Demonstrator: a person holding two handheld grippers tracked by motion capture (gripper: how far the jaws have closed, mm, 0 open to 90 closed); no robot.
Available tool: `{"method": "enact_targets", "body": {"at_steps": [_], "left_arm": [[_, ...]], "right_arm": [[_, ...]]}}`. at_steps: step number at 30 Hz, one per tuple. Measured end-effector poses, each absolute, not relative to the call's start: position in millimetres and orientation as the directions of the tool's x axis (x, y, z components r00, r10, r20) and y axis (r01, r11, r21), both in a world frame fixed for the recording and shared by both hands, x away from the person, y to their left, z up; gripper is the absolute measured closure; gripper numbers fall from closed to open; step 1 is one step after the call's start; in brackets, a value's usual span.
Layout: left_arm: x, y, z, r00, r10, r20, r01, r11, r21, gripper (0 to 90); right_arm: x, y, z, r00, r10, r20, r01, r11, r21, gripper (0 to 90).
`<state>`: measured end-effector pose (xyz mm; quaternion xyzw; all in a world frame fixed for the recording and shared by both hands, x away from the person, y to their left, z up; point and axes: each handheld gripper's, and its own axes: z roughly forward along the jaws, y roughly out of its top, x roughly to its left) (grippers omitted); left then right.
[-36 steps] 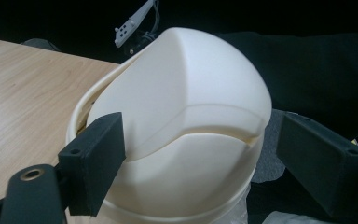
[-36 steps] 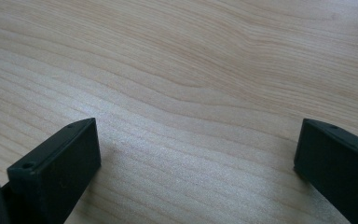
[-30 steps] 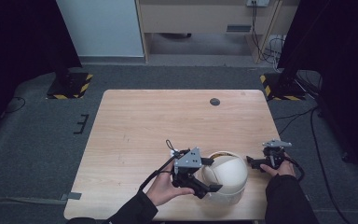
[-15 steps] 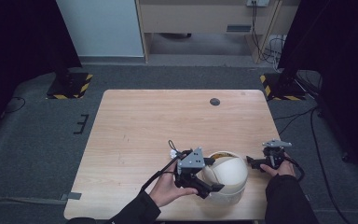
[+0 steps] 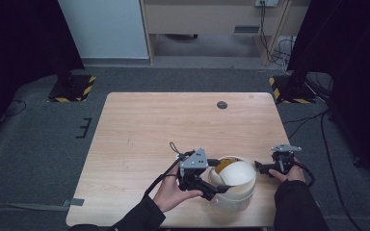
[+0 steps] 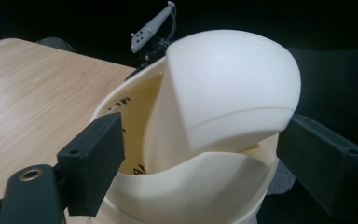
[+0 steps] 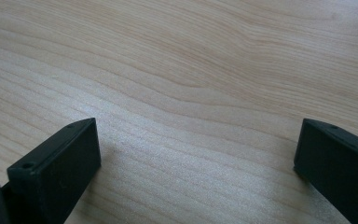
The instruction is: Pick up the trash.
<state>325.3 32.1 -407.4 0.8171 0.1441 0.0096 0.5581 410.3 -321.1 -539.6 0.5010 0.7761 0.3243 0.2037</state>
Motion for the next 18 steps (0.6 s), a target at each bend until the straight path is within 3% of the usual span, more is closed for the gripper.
{"method": "enact_targets", "body": {"at_steps": [10, 18], "left_arm": [[327.9, 45.3, -400.6, 0.953, 0.274, -0.133, 0.219, -0.314, 0.924, 16.4], [332.9, 82.7, -391.2, 0.931, 0.342, -0.126, 0.225, -0.269, 0.937, 16.8]], "right_arm": [[410.2, -321.0, -539.5, -0.414, 0.910, 0.010, 0.647, 0.287, 0.707, 0.7], [410.2, -321.0, -539.5, -0.414, 0.910, 0.010, 0.647, 0.287, 0.707, 0.7]]}}
